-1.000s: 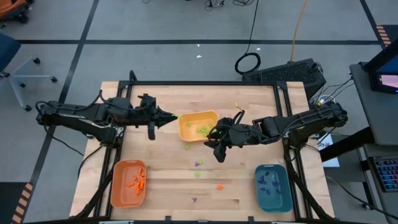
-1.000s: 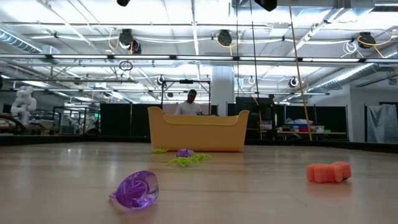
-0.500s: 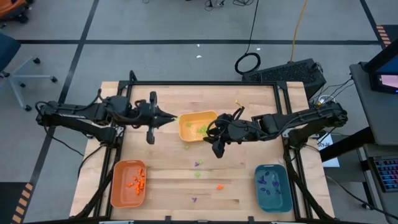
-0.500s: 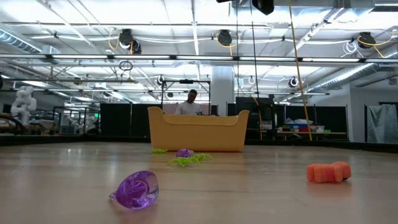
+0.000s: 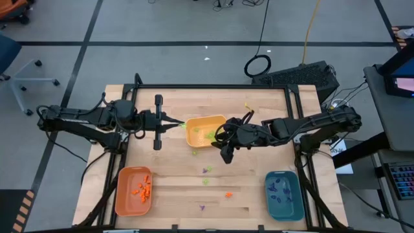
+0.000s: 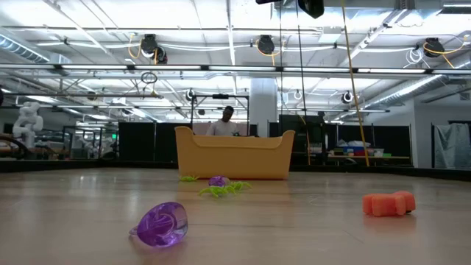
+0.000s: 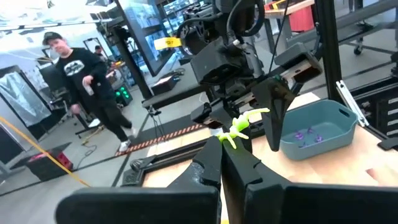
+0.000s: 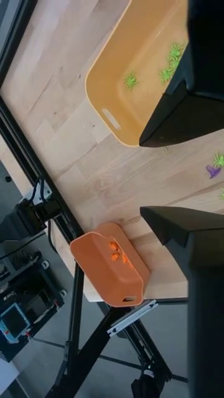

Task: Sort Halloween decoration
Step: Put the green spider toy into the yellow bin

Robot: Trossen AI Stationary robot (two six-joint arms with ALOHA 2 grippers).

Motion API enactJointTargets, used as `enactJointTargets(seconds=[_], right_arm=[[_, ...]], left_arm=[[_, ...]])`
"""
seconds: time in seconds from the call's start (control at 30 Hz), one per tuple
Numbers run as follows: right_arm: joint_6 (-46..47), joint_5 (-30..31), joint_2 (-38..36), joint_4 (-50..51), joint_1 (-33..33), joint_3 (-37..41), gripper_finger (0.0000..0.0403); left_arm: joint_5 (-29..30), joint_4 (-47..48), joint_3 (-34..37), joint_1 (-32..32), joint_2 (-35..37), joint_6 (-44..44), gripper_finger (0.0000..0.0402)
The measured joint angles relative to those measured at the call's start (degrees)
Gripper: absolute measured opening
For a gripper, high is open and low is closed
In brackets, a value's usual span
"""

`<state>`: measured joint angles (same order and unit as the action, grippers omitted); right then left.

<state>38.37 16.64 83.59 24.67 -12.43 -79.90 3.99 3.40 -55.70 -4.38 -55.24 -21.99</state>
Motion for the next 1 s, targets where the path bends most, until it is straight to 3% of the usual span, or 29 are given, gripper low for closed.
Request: enactJointTargets(seconds=[0.87, 1.0], right_arm=[[4.49, 0.00, 0.00, 0.00, 0.35, 0.00, 0.0150], [6.07, 0.00, 0.00, 0.00, 0.35, 0.00, 0.0150]], left_arm=[[-0.11, 0.07, 0.03, 0.02, 0.00, -0.80, 0.0000], [0.80, 0.07, 0.04, 0.02, 0.00, 2.23, 0.0000]])
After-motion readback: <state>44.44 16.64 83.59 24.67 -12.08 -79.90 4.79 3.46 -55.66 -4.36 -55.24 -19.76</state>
